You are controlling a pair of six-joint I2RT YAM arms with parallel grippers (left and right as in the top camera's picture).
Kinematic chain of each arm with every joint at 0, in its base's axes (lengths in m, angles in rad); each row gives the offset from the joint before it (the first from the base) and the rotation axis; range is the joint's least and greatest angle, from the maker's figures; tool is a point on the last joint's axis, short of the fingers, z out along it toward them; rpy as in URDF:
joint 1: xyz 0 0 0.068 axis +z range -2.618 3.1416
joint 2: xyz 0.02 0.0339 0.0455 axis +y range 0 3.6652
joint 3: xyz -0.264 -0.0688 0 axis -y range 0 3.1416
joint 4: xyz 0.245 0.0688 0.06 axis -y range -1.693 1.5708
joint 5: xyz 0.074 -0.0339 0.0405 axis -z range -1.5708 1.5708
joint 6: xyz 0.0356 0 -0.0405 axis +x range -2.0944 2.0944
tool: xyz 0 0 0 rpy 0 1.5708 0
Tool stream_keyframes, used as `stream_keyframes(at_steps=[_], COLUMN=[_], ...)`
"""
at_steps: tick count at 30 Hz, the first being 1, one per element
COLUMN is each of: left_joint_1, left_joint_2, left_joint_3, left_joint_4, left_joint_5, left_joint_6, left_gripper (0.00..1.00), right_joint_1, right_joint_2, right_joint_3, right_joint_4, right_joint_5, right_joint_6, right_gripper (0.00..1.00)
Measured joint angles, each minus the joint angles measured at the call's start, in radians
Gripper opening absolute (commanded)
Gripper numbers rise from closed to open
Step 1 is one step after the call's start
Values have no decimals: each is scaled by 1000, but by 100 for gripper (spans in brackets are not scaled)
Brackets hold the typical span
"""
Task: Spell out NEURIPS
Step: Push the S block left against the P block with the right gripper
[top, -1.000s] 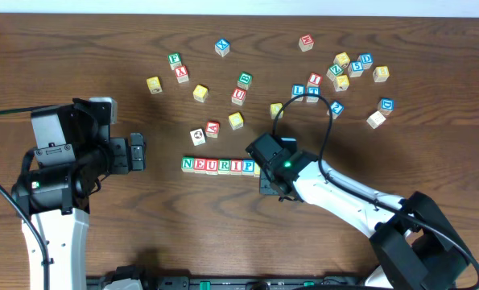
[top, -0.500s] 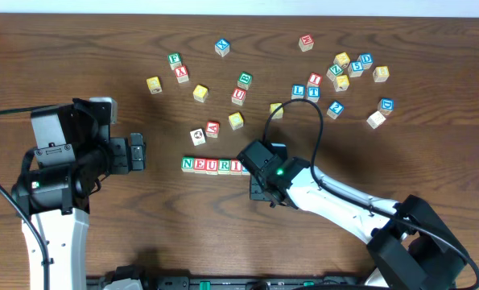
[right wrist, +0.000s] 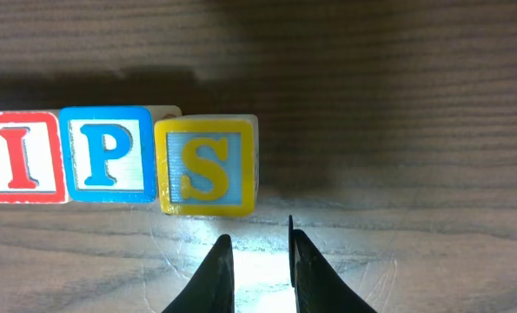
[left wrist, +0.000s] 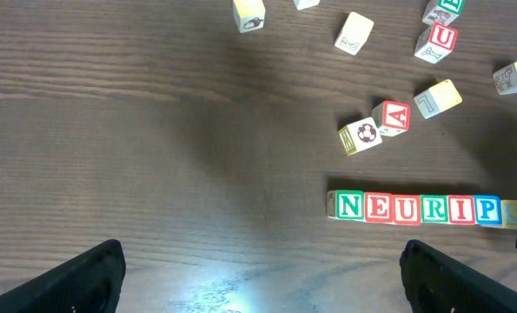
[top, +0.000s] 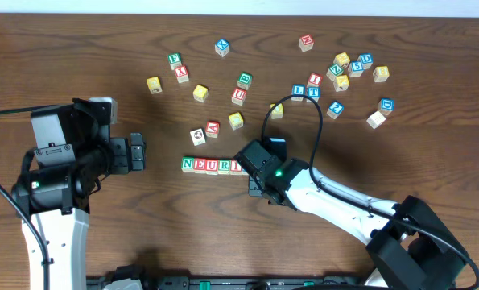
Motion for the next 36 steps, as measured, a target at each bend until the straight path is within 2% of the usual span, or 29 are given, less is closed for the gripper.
stream_keyframes(at_steps=[18, 36], left_joint_1=[0, 0], left_joint_2=[0, 0], left_joint_3=[0, 0], left_joint_4=[0, 0], left_joint_5=[0, 0], left_joint_6=[0, 0], left_gripper=[99, 99], right_joint_1=[0, 0], right_joint_2=[0, 0], right_joint_3=[0, 0], right_joint_4=[26, 13], right_joint_5=[40, -45], right_joint_6=[-25, -25], right_gripper=[17, 16])
